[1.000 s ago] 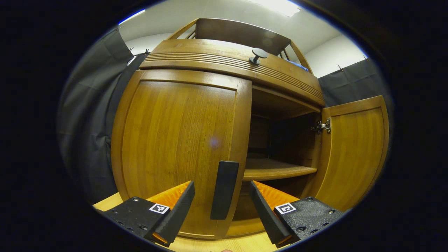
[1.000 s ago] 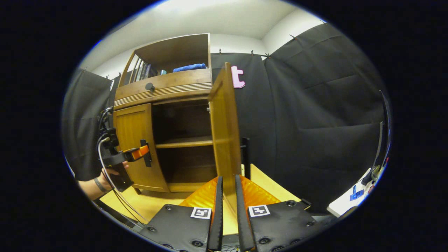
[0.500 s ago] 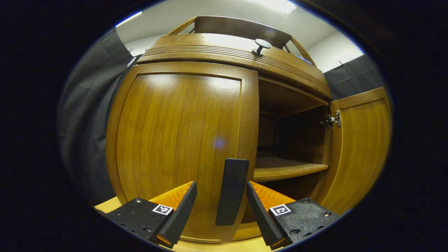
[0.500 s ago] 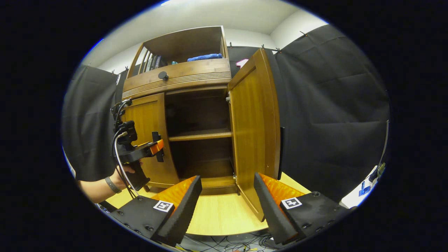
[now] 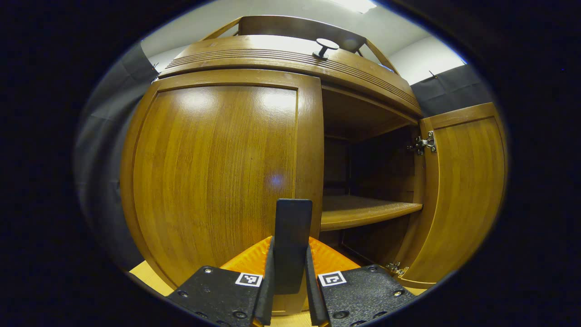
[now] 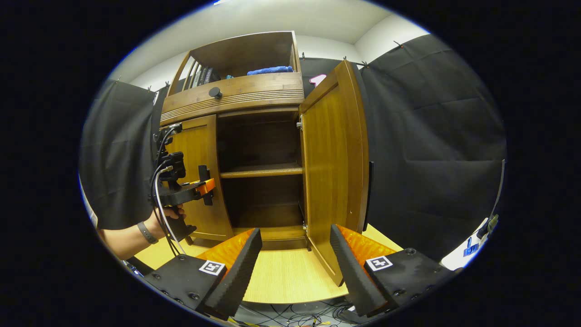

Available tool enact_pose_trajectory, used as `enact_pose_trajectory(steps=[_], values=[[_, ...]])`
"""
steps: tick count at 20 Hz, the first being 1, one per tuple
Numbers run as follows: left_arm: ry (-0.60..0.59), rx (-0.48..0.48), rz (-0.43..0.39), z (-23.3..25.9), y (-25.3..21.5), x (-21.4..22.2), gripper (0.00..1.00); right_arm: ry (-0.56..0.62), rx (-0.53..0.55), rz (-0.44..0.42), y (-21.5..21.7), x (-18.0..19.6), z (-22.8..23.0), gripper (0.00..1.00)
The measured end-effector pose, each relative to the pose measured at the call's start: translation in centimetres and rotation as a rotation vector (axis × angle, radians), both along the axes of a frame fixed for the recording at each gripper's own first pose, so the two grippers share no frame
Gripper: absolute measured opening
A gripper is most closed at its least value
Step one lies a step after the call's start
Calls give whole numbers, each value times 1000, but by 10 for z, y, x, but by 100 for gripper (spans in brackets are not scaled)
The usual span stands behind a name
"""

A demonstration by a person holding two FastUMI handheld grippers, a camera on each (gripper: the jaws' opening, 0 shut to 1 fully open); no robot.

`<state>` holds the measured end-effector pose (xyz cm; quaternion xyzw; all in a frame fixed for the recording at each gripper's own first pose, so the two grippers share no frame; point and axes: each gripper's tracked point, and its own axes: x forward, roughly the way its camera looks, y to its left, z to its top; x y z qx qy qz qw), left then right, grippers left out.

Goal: Open the right door of the double-door shoe cabinet with the right hand, and open the left door with the left hand.

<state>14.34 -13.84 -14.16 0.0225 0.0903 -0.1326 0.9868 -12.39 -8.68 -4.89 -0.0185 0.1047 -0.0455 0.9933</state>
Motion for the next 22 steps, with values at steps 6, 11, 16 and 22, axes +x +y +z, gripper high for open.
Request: enact_pose_trajectory(steps=[6, 11, 16, 22], values=[[39, -12, -26, 23, 7, -21, 31, 9, 19, 46, 13, 19, -6, 93], [81, -41, -39, 32, 27, -62, 31, -5, 17, 86, 28, 34, -9, 98], [92, -62, 6, 43, 53, -96, 31, 6, 17, 139, 43, 44, -14, 89], [51, -2, 64, 56, 92, -141, 30, 9, 8, 207, 64, 55, -18, 89]])
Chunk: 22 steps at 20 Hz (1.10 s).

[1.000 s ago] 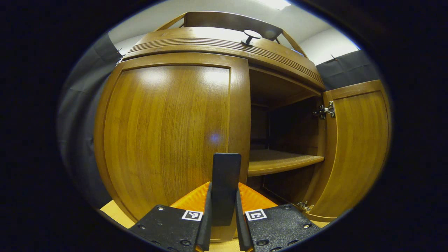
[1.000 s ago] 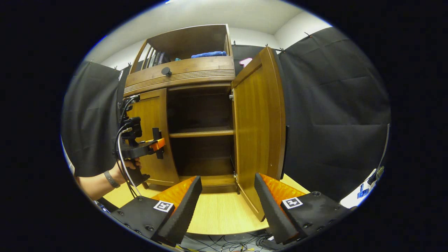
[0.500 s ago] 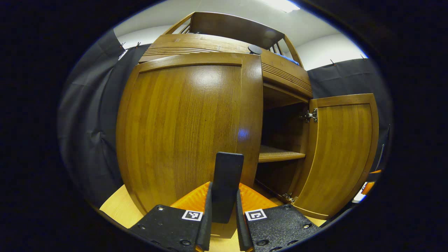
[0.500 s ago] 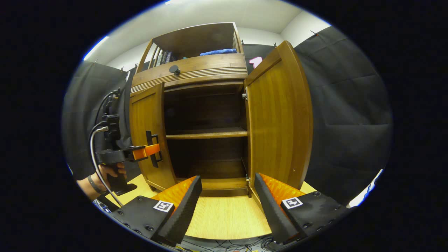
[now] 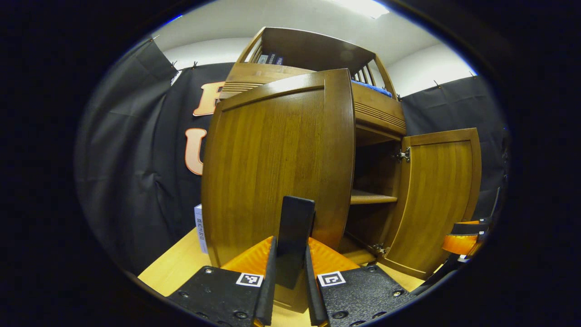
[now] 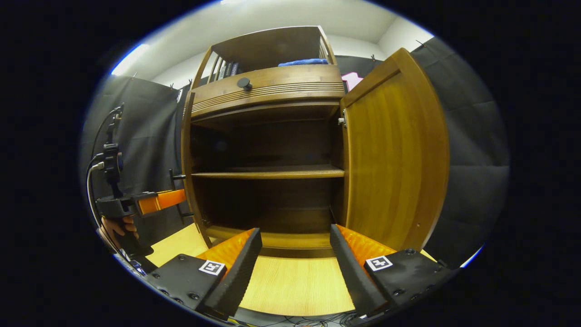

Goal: Open the right door of the double-door shoe cabinet with the right hand, and open the left door with the left hand.

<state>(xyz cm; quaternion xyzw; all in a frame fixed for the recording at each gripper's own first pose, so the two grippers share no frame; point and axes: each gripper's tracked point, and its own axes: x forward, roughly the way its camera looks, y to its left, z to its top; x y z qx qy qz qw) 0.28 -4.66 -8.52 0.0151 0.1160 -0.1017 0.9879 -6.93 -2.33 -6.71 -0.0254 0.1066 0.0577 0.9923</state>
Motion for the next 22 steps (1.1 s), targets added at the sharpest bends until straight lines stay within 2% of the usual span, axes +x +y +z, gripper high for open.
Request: enact_pose_trajectory(steps=[4, 9, 10, 11, 17, 19, 21, 22], values=[[-22, 46, 52, 8, 22, -16, 31, -2, 10, 48, 14, 8, 0, 89], [-30, 56, 87, 14, 44, -29, 31, -24, 13, 61, 20, 16, 3, 89], [-35, 58, 99, 14, 49, -30, 31, -25, 12, 64, 22, 18, 4, 98], [-43, 63, 112, 16, 55, -32, 31, -26, 10, 69, 22, 19, 4, 98], [-72, 124, 231, 29, 104, -45, 35, -16, 6, 90, 30, 24, -3, 98], [-73, 141, 272, 31, 121, -47, 34, -18, 7, 98, 35, 27, -3, 98], [-72, 154, 315, 31, 140, -48, 27, -23, 5, 105, 36, 28, -2, 98], [-76, 150, 310, 32, 147, -46, 23, -24, 4, 107, 37, 29, -3, 97]])
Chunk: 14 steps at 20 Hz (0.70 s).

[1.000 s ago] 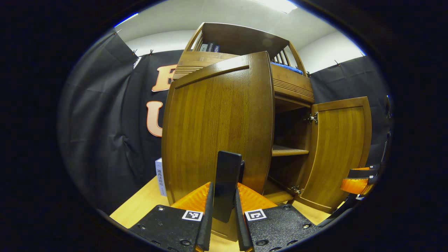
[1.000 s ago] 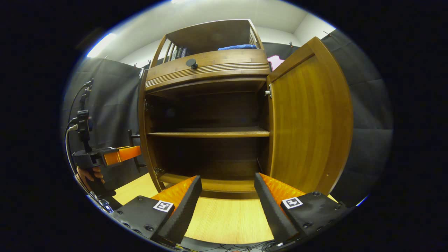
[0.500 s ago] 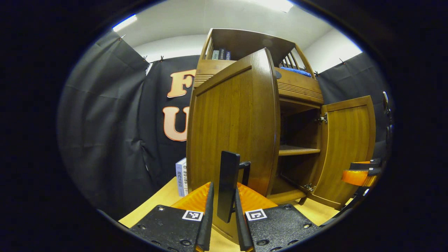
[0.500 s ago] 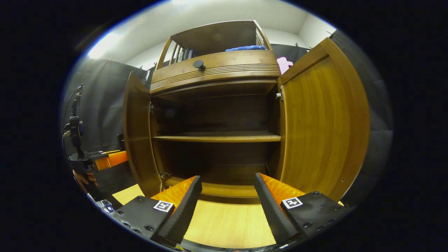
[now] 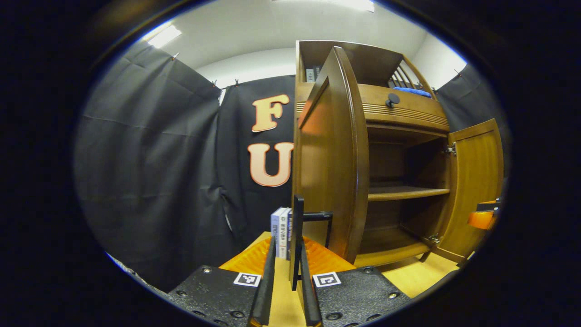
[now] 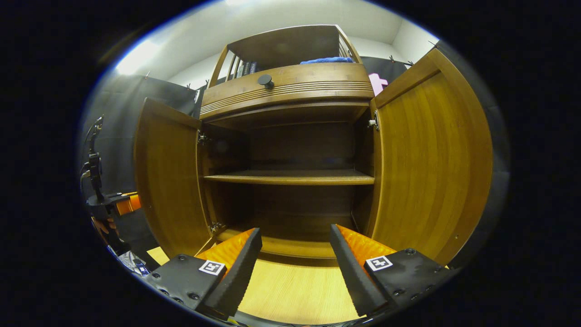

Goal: Open the right door of the double-door shoe cabinet with the right hand, and open the left door with the left hand.

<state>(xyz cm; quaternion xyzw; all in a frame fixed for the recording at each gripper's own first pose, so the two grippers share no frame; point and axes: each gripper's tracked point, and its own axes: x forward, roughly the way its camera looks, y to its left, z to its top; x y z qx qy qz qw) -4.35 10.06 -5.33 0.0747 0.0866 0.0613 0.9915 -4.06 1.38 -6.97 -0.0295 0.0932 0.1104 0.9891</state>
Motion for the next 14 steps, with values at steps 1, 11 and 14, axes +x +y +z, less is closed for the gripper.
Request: enact_pose_trajectory(steps=[1, 11, 14], values=[[0, -10, -15, 3, 4, -3, 28, 0, 0, 1, 1, 1, 1, 97], [9, -113, -211, 7, 54, 5, 38, 3, 20, -16, 0, 12, 3, 89], [16, -135, -258, 7, 71, 8, 37, 12, 32, -17, -1, 11, 4, 89]])
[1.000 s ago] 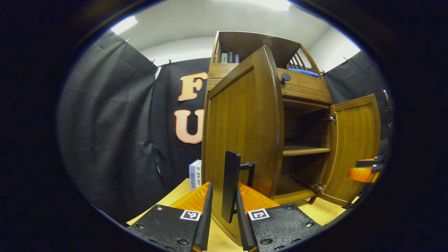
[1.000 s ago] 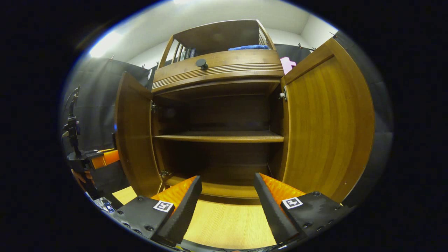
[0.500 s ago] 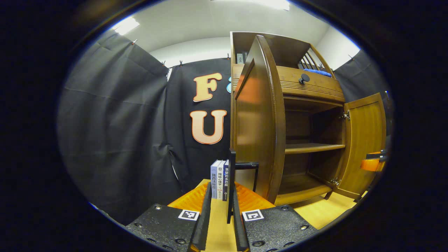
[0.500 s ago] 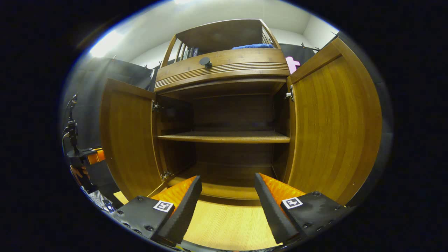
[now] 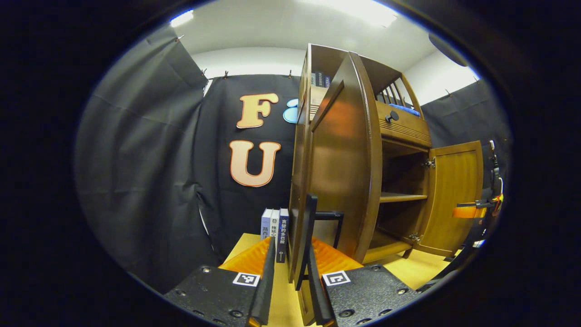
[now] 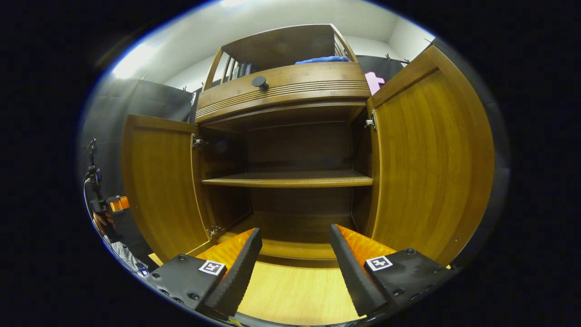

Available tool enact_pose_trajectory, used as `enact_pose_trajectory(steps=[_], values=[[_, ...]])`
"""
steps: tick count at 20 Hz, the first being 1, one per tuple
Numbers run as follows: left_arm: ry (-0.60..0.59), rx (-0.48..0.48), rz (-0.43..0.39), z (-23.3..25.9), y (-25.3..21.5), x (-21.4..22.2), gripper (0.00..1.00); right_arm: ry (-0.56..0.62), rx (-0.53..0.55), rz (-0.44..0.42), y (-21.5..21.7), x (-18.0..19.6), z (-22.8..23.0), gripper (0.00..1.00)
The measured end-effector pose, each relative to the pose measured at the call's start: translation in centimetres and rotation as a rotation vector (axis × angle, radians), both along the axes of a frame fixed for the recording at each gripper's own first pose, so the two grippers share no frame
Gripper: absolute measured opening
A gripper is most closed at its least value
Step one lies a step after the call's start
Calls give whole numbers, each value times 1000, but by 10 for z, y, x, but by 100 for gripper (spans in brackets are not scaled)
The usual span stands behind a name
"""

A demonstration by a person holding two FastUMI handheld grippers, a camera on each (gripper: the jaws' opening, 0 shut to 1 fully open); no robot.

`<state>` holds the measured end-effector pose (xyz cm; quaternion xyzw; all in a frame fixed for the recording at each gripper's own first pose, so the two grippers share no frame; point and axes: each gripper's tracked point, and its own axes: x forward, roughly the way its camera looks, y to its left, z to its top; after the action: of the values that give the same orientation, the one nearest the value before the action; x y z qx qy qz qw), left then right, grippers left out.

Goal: Open the right door of the double-door shoe cabinet with the right hand, and open the left door with the left hand.

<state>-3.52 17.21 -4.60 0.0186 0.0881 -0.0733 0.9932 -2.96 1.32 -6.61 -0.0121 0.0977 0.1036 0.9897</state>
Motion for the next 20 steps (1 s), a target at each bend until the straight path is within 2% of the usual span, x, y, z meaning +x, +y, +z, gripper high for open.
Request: enact_pose_trajectory(steps=[4, 5, 6, 9, 15, 17, 18, 19, 20], values=[[8, -18, -37, 0, 4, 1, 36, -1, 15, -5, -1, 0, 3, 89], [10, 4, -41, 1, 3, 1, 37, -4, 14, -8, -3, 0, 3, 98], [20, 24, -40, 0, 2, -1, 37, -1, 14, -4, -3, -1, 3, 89], [55, 70, -34, 0, 3, -18, 36, -5, 13, -1, -6, 0, 5, 89], [64, 145, 129, 22, 19, -65, 34, 20, 24, 36, -8, 8, -3, 89], [39, 123, 168, 34, 11, -82, 35, 29, 23, 66, -4, 15, -7, 89], [31, 102, 174, 38, 1, -89, 35, 32, 23, 81, -1, 19, -9, 97], [25, 81, 167, 40, -13, -94, 30, 35, 25, 96, 3, 24, -9, 97], [19, 64, 155, 42, -28, -97, 30, 38, 26, 112, 7, 25, -11, 97]])
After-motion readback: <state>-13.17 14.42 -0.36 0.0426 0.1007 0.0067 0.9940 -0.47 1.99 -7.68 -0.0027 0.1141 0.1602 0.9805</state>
